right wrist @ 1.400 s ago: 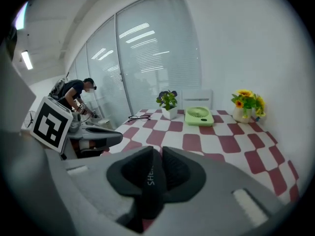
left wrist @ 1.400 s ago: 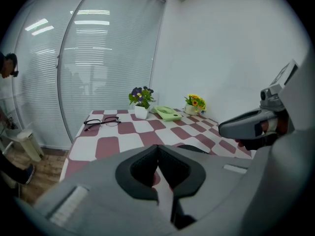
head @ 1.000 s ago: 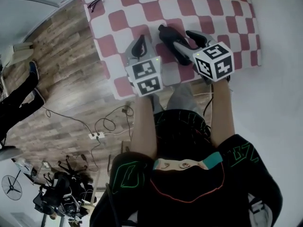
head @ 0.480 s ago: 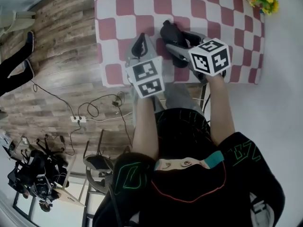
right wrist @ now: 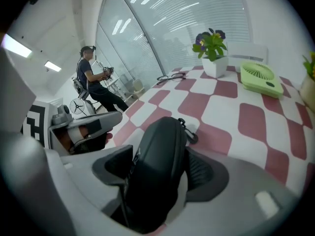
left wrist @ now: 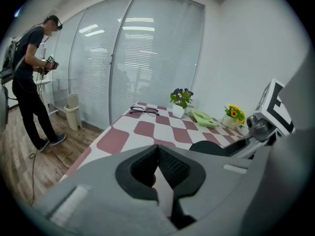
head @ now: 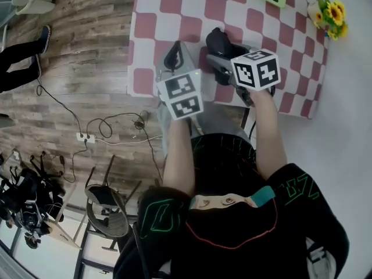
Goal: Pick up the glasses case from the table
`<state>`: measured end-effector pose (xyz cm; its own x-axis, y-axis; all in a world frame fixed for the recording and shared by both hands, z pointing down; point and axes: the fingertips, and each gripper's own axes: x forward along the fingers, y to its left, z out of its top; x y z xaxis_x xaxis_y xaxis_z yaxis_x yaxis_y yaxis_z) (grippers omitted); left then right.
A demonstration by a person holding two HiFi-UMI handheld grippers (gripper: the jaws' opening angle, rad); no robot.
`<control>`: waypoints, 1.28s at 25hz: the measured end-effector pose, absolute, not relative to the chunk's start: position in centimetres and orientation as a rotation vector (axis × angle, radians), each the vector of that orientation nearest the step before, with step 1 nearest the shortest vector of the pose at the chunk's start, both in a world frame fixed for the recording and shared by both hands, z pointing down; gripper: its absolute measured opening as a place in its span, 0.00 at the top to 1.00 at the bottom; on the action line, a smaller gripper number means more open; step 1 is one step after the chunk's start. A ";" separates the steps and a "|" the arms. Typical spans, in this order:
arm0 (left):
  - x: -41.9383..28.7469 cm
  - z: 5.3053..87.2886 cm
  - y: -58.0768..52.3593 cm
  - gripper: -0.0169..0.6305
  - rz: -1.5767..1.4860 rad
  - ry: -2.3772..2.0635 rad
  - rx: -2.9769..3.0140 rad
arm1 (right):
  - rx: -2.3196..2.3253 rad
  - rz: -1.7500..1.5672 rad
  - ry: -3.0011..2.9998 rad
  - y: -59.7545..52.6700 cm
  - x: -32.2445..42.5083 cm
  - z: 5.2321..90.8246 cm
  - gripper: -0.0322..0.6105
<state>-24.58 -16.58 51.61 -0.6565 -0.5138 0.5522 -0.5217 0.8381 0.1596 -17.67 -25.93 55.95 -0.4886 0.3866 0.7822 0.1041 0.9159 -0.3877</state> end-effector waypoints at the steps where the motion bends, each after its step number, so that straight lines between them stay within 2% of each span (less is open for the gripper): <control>1: -24.6 51.3 -16.5 0.96 0.014 -2.423 0.750 | -0.353 0.346 -2.093 -26.0 -17.8 55.4 0.44; 16: -24.0 44.2 -20.3 0.96 0.013 -2.572 0.835 | -0.237 0.184 -2.465 -31.7 -18.8 46.2 0.44; 32: -24.9 32.5 -27.5 0.96 0.076 -2.787 1.088 | 0.109 0.035 -2.919 -42.1 -18.0 32.8 0.44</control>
<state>-24.88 -27.51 32.51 -0.7261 -0.6695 0.1569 -0.6770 0.7360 0.0073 -17.99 -42.14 32.78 -0.9730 -0.0709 0.2198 -0.0761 0.9970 -0.0152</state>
